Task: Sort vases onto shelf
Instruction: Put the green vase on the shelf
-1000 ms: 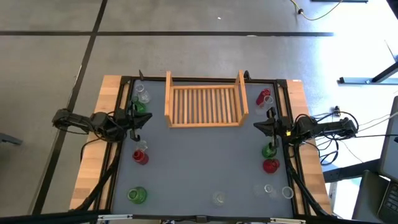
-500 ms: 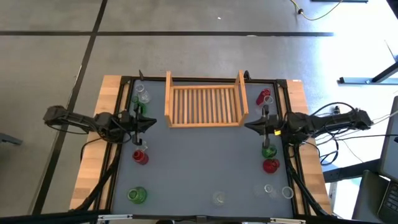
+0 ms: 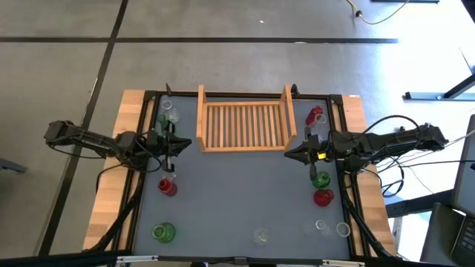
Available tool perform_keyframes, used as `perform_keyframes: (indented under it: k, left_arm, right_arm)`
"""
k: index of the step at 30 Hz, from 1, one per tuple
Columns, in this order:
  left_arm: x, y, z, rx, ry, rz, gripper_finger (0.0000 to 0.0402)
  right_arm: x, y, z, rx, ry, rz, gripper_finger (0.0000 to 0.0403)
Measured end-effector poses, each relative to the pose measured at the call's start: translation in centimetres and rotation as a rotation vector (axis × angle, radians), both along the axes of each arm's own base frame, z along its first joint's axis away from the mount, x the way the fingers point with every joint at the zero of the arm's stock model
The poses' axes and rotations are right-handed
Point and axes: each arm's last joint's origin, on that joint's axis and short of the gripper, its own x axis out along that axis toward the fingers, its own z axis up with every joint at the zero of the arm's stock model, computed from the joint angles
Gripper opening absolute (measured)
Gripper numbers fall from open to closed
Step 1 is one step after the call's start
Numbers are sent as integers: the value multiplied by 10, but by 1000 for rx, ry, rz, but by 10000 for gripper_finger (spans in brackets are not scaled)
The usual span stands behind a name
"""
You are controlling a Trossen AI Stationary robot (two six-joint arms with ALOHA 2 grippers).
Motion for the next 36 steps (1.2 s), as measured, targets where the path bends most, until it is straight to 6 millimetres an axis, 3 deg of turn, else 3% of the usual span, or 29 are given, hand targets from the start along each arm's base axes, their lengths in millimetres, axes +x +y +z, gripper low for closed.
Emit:
perform_keyframes:
  k: [7, 17, 27, 31, 36]
  left_arm:
    - [28, -11, 12, 12, 83, -76, 21]
    - [62, -33, 14, 16, 183, -159, 21]
    - [74, -49, 5, -35, 246, -237, 21]
    - [72, -58, 5, -46, 248, -278, 21]
    - [69, -65, 5, -48, 248, -275, 21]
  right_arm:
    - [11, 7, -9, 23, 53, 68, 0]
    - [20, 43, -20, -2, 73, 209, 0]
    - [42, 76, -25, 56, -50, 287, 2]
    - [52, 82, -32, 68, -65, 285, 27]
    - [61, 86, -23, 33, -16, 275, 96]
